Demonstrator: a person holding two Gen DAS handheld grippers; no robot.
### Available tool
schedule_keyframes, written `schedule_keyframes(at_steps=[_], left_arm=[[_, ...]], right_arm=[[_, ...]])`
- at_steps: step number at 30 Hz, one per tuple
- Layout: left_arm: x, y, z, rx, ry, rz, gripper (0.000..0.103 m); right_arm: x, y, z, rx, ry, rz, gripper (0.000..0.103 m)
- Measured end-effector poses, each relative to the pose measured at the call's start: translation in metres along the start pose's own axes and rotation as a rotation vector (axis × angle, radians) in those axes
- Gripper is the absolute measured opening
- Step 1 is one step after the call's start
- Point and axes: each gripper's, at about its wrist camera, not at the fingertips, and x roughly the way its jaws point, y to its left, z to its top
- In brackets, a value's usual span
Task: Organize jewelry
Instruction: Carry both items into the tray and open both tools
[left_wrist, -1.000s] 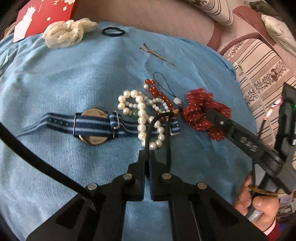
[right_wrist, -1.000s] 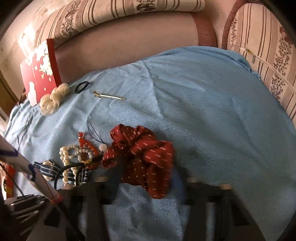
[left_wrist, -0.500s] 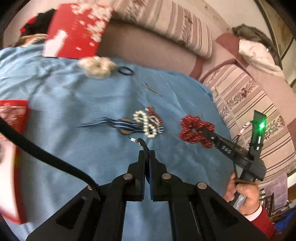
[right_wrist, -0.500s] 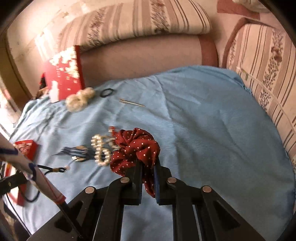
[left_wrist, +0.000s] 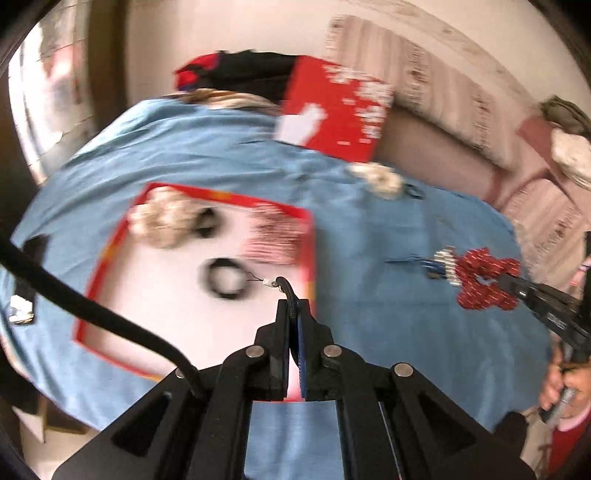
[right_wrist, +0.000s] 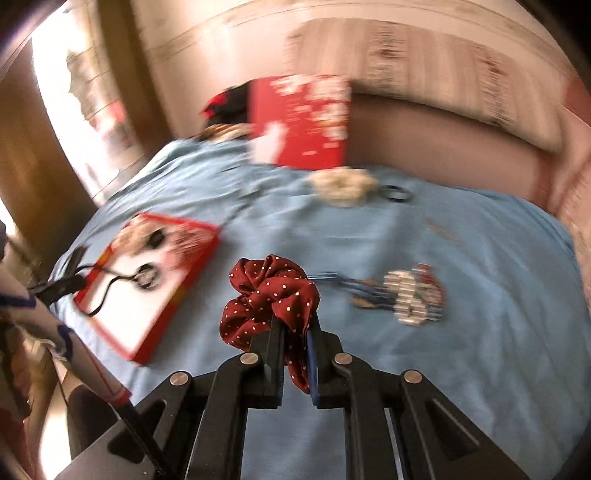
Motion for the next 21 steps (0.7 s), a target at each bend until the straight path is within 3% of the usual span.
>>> schedule_keyframes(at_steps=[5, 10, 16, 21], left_arm=[[0.015, 0.06, 0.002, -0.061, -0.001, 0.092, 0.003], [0.048, 0.109, 0.006, -0.131, 0.026, 0.112, 0.003], [0.084, 0.145, 0.006, -0.201, 0.085, 0.127, 0.003], [0.092, 0.154, 0.008, -0.208, 0.084, 0.12, 0.003]], right_arm=[[0.035, 0.086, 0.009, -0.124, 0.051, 0.089, 0.011], [0.074, 0.152, 0.01, -0.197, 0.107, 0.139, 0.011], [0.122, 0.195, 0.003, -0.221, 0.184, 0.163, 0.011], [0.15, 0.213, -0.005, -0.212, 0.241, 0.184, 0.011]])
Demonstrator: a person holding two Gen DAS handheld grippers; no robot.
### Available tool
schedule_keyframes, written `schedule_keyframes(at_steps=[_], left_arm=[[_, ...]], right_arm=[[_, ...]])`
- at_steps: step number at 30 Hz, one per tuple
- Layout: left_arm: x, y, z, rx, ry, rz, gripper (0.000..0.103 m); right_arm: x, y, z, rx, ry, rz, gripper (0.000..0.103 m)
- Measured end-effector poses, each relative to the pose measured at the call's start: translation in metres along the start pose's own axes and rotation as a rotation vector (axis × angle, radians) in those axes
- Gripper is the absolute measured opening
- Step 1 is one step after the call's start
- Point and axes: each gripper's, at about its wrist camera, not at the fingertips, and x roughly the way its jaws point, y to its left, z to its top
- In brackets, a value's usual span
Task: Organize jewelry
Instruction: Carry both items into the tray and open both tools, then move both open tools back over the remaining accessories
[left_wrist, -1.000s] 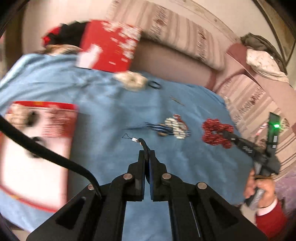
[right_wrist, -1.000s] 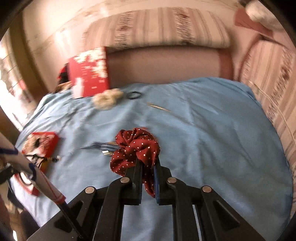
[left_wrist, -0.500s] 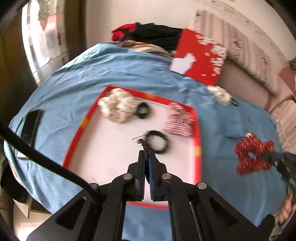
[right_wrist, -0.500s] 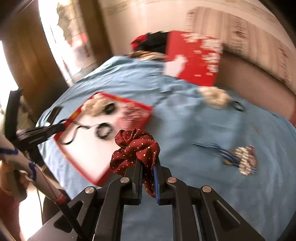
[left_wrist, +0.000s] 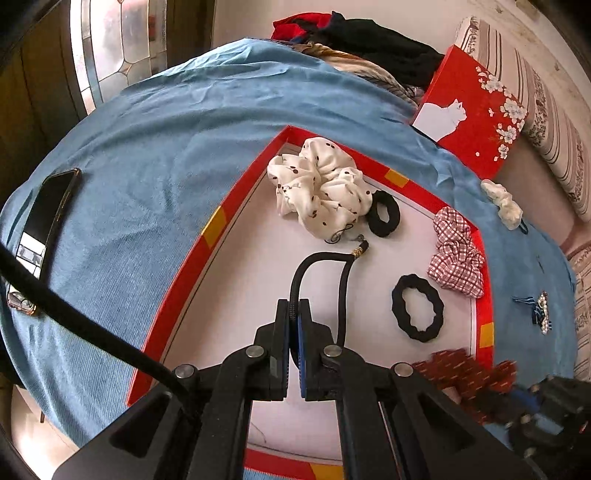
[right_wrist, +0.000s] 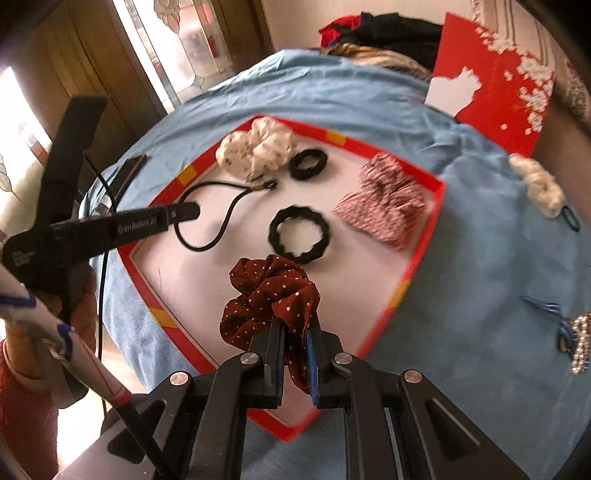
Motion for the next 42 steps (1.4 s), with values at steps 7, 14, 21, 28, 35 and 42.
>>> schedule_keyframes(at_steps=[7, 14, 21, 28, 35, 42], left_arm=[[-0.001, 0.002, 0.001, -0.009, -0.011, -0.015, 0.008], [-0.024, 0.011, 0.0, -0.072, -0.059, -0.041, 0.04], [-0.066, 0.006, -0.018, -0.114, -0.102, -0.013, 0.042], [-0.107, -0.045, -0.059, -0.036, -0.144, 0.008, 0.054], [-0.112, -0.133, -0.098, 0.066, -0.089, -0.084, 0.054], [-0.098, -0.196, -0.151, 0.124, -0.04, -0.107, 0.054]], right_arm=[[0.017, 0.016, -0.004, 0.006, 0.036, 0.063, 0.014], [0.008, 0.021, -0.005, 0.007, 0.021, 0.082, 0.037], [-0.037, -0.002, -0.016, 0.003, -0.051, 0.044, 0.051], [-0.089, -0.067, -0.075, 0.05, -0.095, -0.092, 0.054], [-0.124, -0.143, -0.144, 0.234, -0.112, -0.2, 0.054], [-0.154, -0.21, -0.208, 0.426, -0.136, -0.271, 0.054]])
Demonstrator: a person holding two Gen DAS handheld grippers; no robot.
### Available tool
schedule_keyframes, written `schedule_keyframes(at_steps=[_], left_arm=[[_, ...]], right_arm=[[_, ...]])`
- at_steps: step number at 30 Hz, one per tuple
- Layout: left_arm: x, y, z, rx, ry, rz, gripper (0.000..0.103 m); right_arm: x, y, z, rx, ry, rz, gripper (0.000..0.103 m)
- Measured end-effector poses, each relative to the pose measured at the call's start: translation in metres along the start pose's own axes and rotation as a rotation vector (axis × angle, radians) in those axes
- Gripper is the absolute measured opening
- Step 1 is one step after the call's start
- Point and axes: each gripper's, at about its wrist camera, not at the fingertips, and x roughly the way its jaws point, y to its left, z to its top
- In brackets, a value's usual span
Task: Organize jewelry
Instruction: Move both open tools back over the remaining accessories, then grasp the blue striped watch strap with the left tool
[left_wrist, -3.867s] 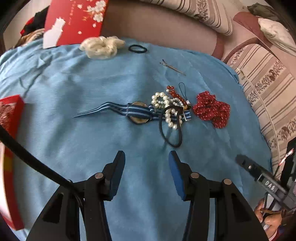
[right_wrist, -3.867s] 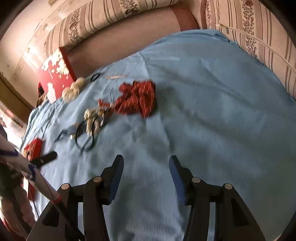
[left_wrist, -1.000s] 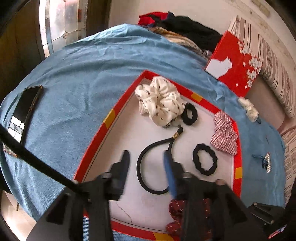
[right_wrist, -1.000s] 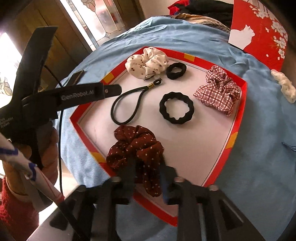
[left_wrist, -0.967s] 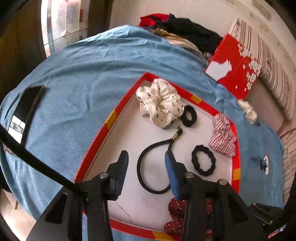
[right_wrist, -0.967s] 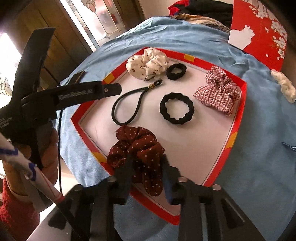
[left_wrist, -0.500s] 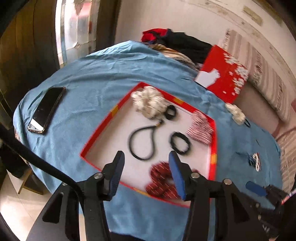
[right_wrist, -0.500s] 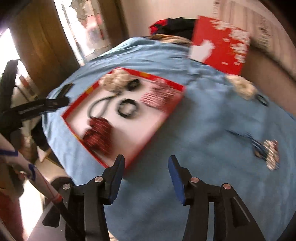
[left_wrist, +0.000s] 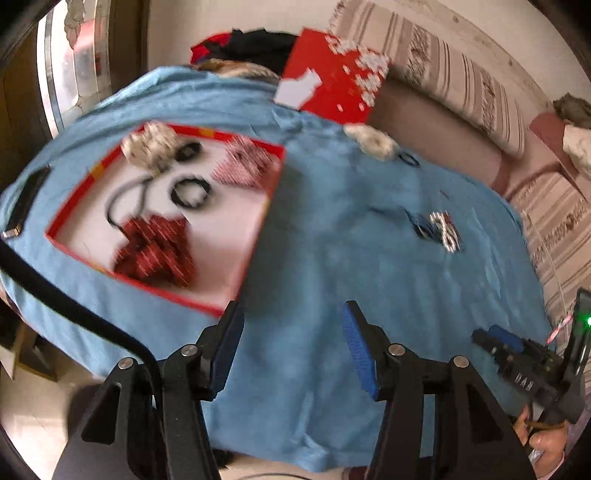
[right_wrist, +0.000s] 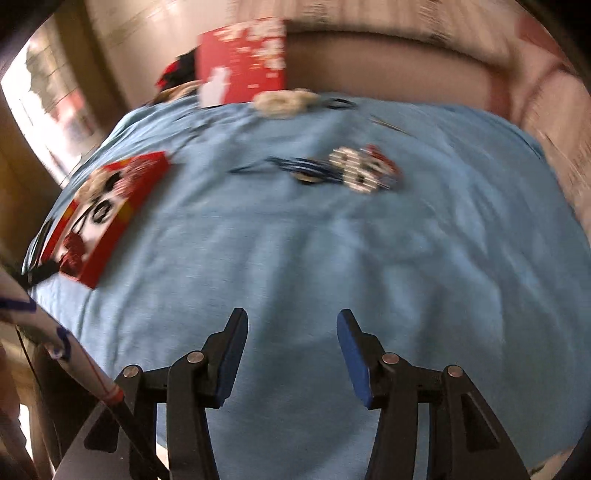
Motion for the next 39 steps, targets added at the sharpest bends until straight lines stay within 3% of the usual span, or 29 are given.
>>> schedule_keyframes(at_steps=[8, 16, 31, 39], left_arm=[[0.022, -0.043, -0.046, 0.104, 0.093, 0.018, 0.054], [0.028, -0.051, -0.047, 0.128, 0.112, 0.027, 0.054], [0.081, -0.07, 0.02, 0.162, 0.114, 0.027, 0.054], [0.127, -0.092, 0.062, 0.141, 0.137, -0.121, 0.054]], right_arm=[[0.001, -0.046, -0.02, 0.127, -0.007, -0.005, 0.054], [0.01, -0.051, -0.025, 0.153, 0.001, 0.0, 0.054], [0.036, -0.063, -0.001, 0.18, -0.01, 0.004, 0.054], [0.049, -0.077, 0.022, 0.215, -0.055, -0.002, 0.054]])
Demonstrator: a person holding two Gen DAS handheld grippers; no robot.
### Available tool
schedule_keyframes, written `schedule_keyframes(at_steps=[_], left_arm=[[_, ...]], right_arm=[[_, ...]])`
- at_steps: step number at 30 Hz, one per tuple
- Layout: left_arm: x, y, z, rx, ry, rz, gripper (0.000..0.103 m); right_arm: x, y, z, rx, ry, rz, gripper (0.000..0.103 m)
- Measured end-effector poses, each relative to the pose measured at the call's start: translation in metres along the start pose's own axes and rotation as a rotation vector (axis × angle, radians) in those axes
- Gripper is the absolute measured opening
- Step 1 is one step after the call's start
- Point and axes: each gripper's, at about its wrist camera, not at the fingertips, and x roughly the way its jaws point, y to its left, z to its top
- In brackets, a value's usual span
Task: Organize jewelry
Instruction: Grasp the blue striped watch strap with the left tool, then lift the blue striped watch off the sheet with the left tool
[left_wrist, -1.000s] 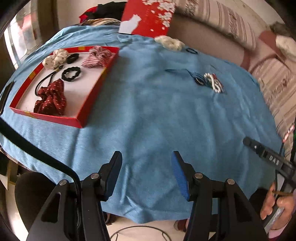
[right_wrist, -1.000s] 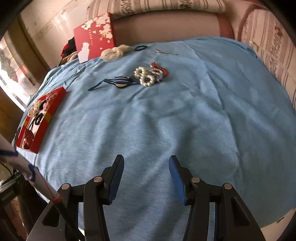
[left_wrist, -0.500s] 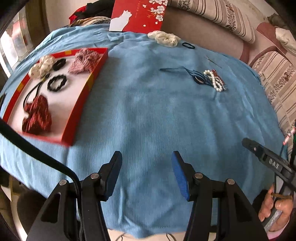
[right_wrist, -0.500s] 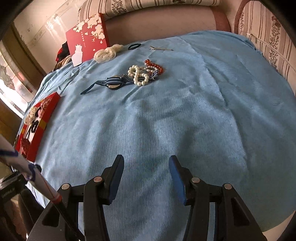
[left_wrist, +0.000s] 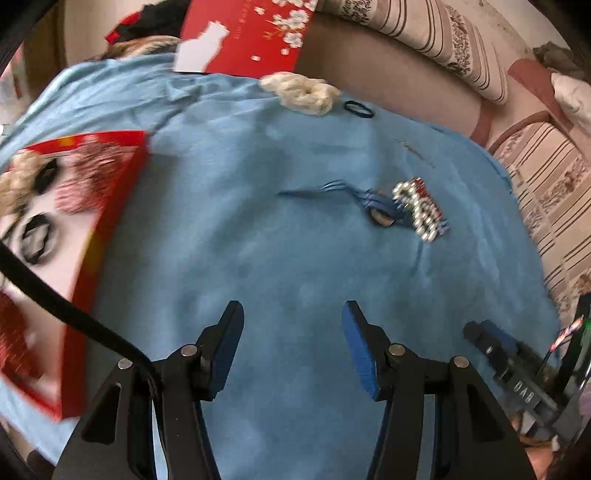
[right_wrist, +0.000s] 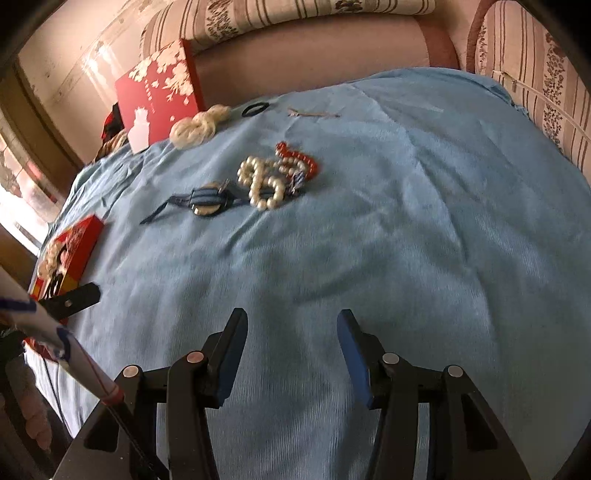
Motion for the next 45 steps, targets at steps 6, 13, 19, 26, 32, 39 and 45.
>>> schedule_keyframes(at_steps=[6, 13, 19, 26, 32, 39, 45], left_arm=[[0.051, -0.009, 0.042, -0.072, 0.052, -0.168, 0.055], [0.099, -0.017, 0.079, -0.235, 0.08, -0.328, 0.054], [0.097, -0.027, 0.091, -0.244, 0.096, -0.327, 0.003], [-0.004, -0.035, 0.107, -0.068, -0.069, -0.233, 0.001], [-0.05, -0.056, 0.084, 0.136, -0.097, -0.122, 0.001], [0.001, -0.068, -0.014, 0.21, 0.069, -0.117, 0.002], [0.001, -0.079, -0.088, 0.295, 0.114, -0.169, 0.026]], right_arm=[[0.005, -0.007, 0.015, 0.035, -0.029, 0.005, 0.054], [0.004, -0.014, 0.017, 0.049, -0.041, 0.011, 0.055], [0.005, -0.028, 0.014, 0.075, -0.035, -0.012, 0.055], [-0.018, -0.04, 0.009, 0.088, -0.075, -0.027, 0.055], [-0.027, -0.042, 0.0, 0.123, -0.076, -0.01, 0.055], [-0.03, -0.034, -0.012, 0.081, -0.048, -0.022, 0.055], [-0.032, -0.039, -0.017, 0.089, -0.039, -0.029, 0.055]])
